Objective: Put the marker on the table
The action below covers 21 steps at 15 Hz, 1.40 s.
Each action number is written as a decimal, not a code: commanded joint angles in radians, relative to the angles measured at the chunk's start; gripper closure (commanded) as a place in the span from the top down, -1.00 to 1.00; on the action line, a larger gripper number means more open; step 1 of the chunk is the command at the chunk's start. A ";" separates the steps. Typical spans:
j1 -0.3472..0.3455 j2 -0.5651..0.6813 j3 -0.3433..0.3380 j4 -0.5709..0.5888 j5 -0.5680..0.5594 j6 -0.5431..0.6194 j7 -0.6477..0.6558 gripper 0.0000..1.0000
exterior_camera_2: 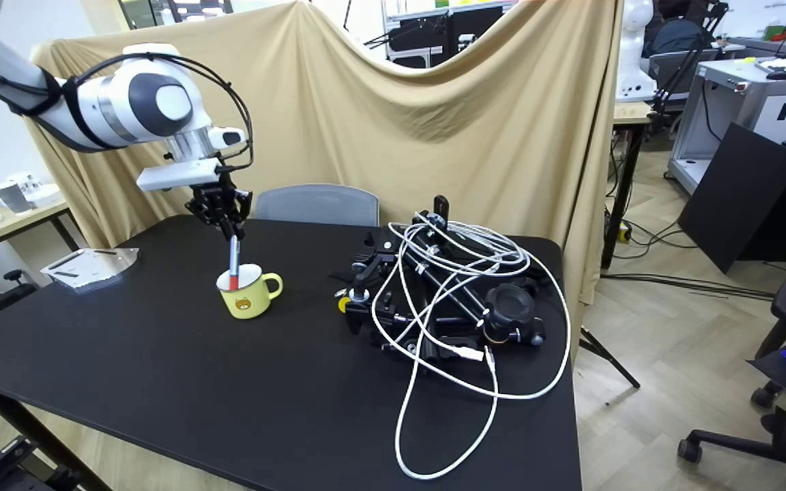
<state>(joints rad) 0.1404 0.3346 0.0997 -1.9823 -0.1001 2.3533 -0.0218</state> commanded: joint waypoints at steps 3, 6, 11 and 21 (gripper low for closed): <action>-0.013 -0.108 0.006 -0.016 0.055 -0.154 0.000 -0.89; -0.027 -0.135 -0.006 -0.023 0.082 -0.210 0.015 -0.89; -0.077 -0.156 -0.039 -0.058 0.140 -0.253 0.027 -0.89; -0.151 -0.074 -0.093 -0.083 0.205 -0.219 0.025 -0.89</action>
<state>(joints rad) 0.0023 0.2460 0.0151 -2.0608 0.0771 2.1268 -0.0189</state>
